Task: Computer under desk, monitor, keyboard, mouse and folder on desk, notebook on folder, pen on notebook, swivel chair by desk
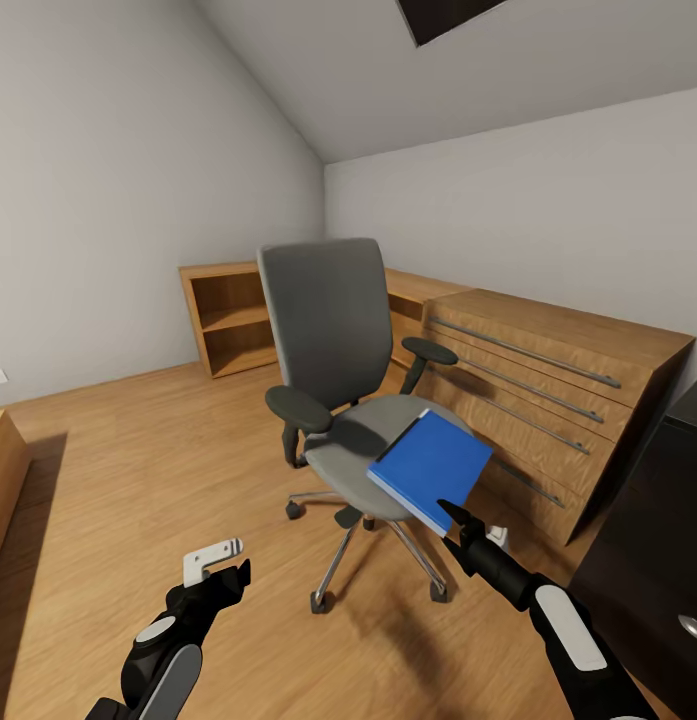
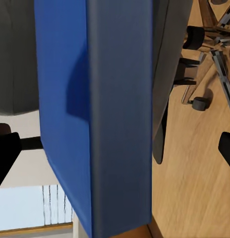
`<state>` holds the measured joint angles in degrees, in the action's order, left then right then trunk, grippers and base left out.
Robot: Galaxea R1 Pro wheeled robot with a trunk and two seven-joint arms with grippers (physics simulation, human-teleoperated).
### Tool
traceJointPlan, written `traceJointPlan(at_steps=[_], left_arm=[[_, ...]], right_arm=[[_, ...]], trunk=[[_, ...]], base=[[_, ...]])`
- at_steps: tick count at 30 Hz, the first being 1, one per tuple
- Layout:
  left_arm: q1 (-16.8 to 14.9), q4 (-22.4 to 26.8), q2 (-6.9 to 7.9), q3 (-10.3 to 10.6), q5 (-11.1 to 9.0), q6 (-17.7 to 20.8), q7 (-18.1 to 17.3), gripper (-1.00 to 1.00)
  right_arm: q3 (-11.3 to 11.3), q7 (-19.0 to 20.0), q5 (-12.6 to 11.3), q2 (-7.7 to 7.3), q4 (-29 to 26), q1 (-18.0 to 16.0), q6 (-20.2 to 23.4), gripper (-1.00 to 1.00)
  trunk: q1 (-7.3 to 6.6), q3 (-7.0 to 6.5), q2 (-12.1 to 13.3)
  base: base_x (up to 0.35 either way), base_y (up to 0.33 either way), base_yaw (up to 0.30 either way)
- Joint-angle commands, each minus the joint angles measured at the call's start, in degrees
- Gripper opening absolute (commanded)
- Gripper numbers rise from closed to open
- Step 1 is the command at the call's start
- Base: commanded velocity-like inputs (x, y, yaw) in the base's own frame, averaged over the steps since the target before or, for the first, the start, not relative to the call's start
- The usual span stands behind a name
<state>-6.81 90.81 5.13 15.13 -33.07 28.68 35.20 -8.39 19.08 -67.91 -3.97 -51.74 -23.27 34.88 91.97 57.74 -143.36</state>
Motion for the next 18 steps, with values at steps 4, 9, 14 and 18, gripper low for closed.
traceJointPlan(at_steps=[4,9,14,18], left_arm=[[-0.05,0.07,0.06,0.13,-0.50,0.06,0.57,1.00],[-0.05,0.00,0.06,0.16,-0.54,0.06,0.57,1.00],[-0.05,-0.01,0.06,0.16,-0.52,0.06,0.57,1.00],[-0.05,-0.01,0.06,0.17,-0.51,0.06,0.57,1.00]], right_arm=[[-0.14,0.17,-0.12,0.01,-0.66,-0.03,0.37,1.00],[-0.07,0.24,-0.07,0.01,-2.44,-0.02,0.36,1.00],[-0.05,0.25,-0.05,0.01,-2.75,-0.02,0.36,1.00],[-0.05,0.25,-0.04,0.01,-2.82,-0.03,0.42,-1.00]], trunk=[[-0.01,0.05,-0.02],[-0.01,0.05,-0.02],[-0.01,0.05,-0.02],[-0.01,0.05,-0.02]], base=[[0.000,0.000,0.000],[0.000,0.000,0.000],[0.000,0.000,0.000],[0.000,0.000,0.000]])
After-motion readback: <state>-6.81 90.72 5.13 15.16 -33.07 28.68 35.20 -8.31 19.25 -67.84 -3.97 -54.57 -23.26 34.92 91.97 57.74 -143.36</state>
